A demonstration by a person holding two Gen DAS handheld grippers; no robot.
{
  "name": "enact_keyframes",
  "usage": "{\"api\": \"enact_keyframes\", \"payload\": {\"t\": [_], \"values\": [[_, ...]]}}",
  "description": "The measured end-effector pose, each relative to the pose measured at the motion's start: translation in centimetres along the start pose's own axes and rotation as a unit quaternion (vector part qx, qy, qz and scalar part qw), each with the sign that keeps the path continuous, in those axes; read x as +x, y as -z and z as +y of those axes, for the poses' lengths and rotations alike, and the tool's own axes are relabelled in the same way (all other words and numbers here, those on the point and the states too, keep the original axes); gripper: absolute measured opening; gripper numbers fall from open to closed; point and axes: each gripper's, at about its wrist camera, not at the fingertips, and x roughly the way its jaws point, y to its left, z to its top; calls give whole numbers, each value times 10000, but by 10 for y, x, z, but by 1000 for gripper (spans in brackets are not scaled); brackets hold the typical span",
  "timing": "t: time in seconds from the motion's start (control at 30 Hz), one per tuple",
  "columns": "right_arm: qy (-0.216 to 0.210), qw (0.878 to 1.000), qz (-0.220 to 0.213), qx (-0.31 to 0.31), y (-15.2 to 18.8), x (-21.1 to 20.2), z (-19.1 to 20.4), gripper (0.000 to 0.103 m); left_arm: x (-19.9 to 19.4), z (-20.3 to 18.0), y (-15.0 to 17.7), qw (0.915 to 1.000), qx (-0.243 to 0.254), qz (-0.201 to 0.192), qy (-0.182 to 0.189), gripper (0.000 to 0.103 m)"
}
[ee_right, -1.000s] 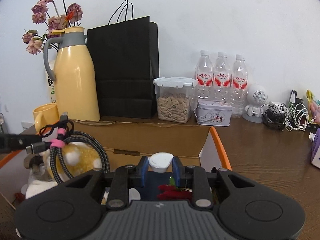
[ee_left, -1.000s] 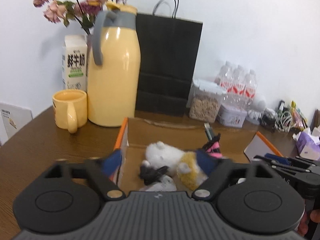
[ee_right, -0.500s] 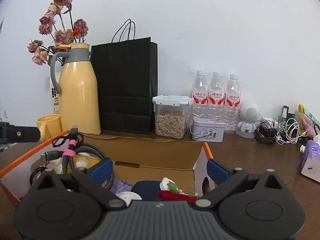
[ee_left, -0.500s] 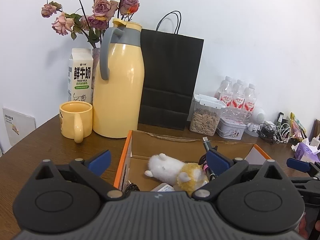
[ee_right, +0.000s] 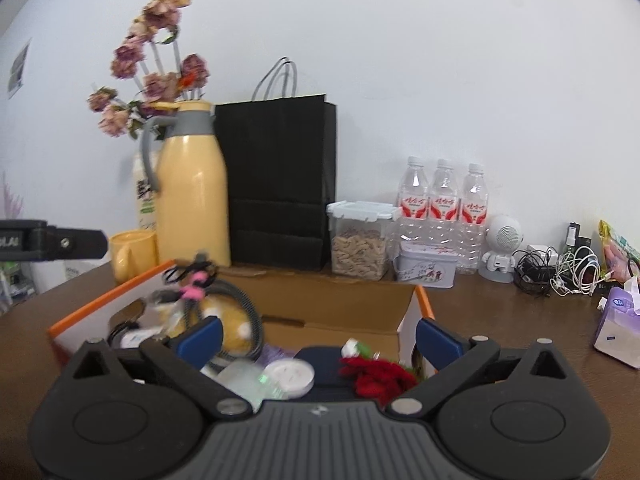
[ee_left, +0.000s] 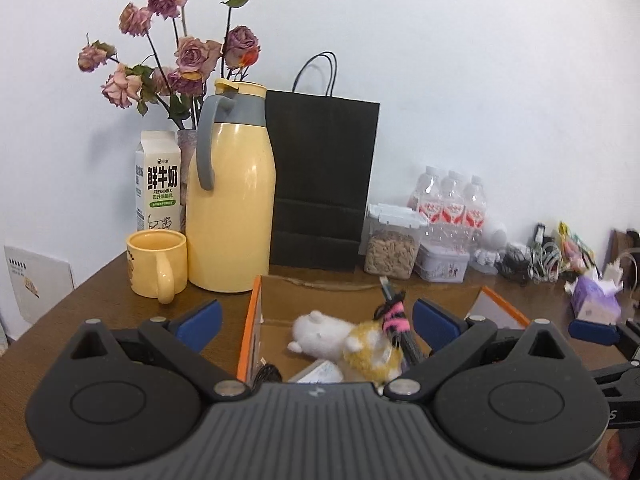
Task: Organize objects
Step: 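Lift both open grippers up from the red box, then grasp a white cap with the right gripper while the left grasps another white cap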
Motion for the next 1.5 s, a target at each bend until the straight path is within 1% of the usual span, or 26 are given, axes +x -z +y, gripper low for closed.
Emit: {"api": "enact_keyframes", "payload": {"t": [0.1,0.27,0.33,0.37,0.4,0.43,0.5,0.53,0.57,0.6,0.63,0.67,0.7,0.77,0.87,1.07,1.2,1.37,1.43,1.5], "values": [[-89,9998,150,-120,8,-12,5,103,-8,2,7,9998,160,130,8,103],[-216,9981,472,-328,24,-23,11,103,-17,7,25,9981,397,453,-96,103],[-293,9968,600,-434,32,-26,15,100,-18,11,32,9972,420,597,-139,103],[-328,9961,669,-469,35,-27,17,96,-18,13,36,9967,423,669,-154,103],[-363,9953,745,-492,39,-26,18,90,-19,14,40,9962,423,741,-169,103],[-402,9945,815,-512,41,-25,20,86,-20,14,43,9958,419,796,-173,103],[-480,9929,939,-554,45,-23,24,73,-21,16,48,9951,427,881,-159,103],[-515,9921,994,-568,47,-21,26,70,-22,16,50,9948,431,910,-156,103],[-550,9914,1041,-572,48,-20,28,64,-21,16,52,9946,430,935,-150,103],[-587,9907,1089,-564,50,-18,30,61,-21,16,53,9944,426,957,-140,103],[-624,9901,1128,-551,51,-17,31,60,-20,16,55,9941,421,986,-132,103],[-662,9896,1160,-540,52,-16,32,56,-19,15,57,9940,417,1008,-126,103],[-678,9890,1194,-542,53,-14,33,49,-18,15,58,9937,407,1035,-121,103],[-703,9881,1258,-545,55,-12,35,42,-16,15,62,9933,382,1090,-78,103],[-722,9871,1326,-540,56,-9,37,40,-13,15,66,9926,329,1164,-27,103],[-811,9862,1355,-491,56,-4,41,40,-9,16,70,9920,256,1236,26,103],[-795,9861,1382,-463,57,0,42,37,-7,16,71,9915,227,1278,34,103],[-774,9864,1390,-402,58,2,41,37,-7,16,71,9915,226,1282,38,103],[-798,9855,1443,-408,59,4,41,34,-7,16,72,9914,226,1291,50,103],[-849,9846,1474,-401,60,5,42,28,-6,14,72,9911,246,1310,57,103]]}}
